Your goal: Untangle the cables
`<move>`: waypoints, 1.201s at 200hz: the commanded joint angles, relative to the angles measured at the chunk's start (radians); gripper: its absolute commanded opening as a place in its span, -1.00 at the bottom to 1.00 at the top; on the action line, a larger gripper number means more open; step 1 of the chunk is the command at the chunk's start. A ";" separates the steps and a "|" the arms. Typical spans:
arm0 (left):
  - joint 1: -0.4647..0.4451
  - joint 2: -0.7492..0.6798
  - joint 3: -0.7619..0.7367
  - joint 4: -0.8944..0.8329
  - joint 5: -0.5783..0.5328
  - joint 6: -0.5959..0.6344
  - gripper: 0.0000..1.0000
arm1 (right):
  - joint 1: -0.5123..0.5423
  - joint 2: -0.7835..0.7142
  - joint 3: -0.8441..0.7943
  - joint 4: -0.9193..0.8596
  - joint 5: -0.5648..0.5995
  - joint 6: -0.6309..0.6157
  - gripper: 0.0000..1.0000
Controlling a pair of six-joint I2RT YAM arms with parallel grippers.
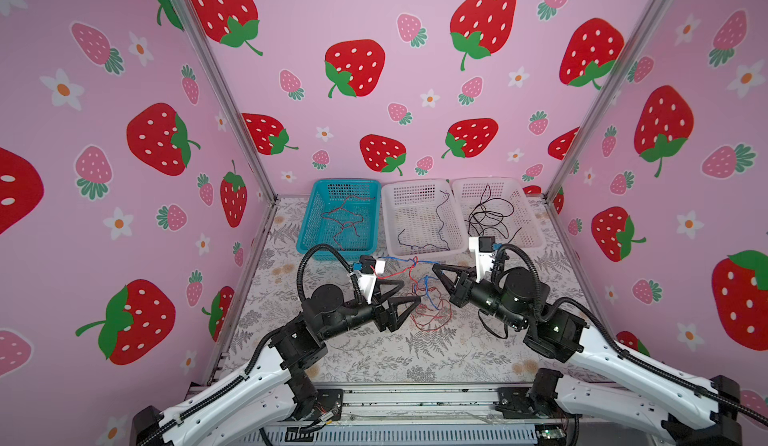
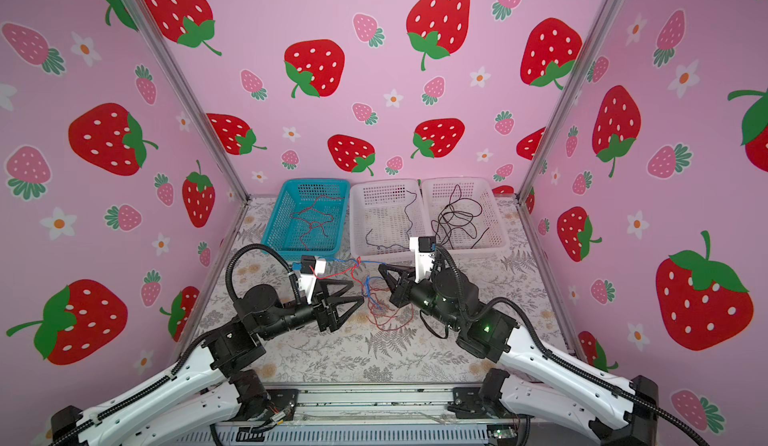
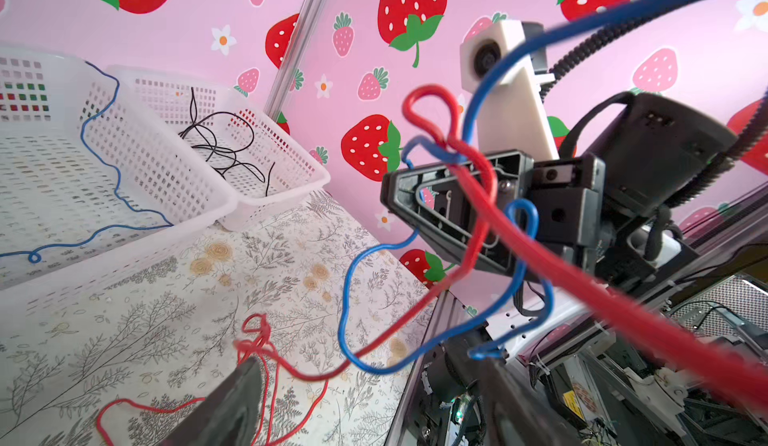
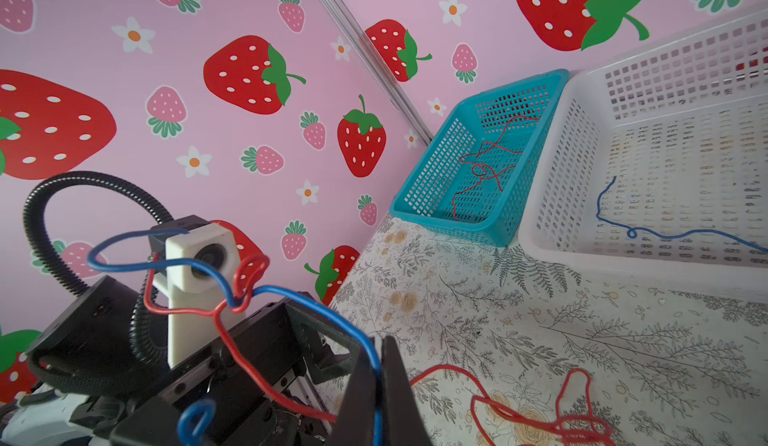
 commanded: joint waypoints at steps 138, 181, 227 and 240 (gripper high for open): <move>-0.038 -0.042 0.047 0.064 -0.183 0.028 0.40 | 0.063 -0.028 -0.016 0.031 0.017 -0.016 -1.00; -0.038 0.004 0.078 0.071 -0.125 0.016 0.09 | 0.087 -0.020 -0.017 0.041 0.018 -0.016 -1.00; -0.037 -0.038 0.062 0.045 -0.137 0.003 -0.61 | 0.091 -0.041 -0.026 0.009 0.096 -0.022 -1.00; -0.039 -0.049 0.060 0.036 -0.131 -0.010 -0.84 | 0.091 -0.046 -0.030 -0.013 0.163 -0.020 -1.00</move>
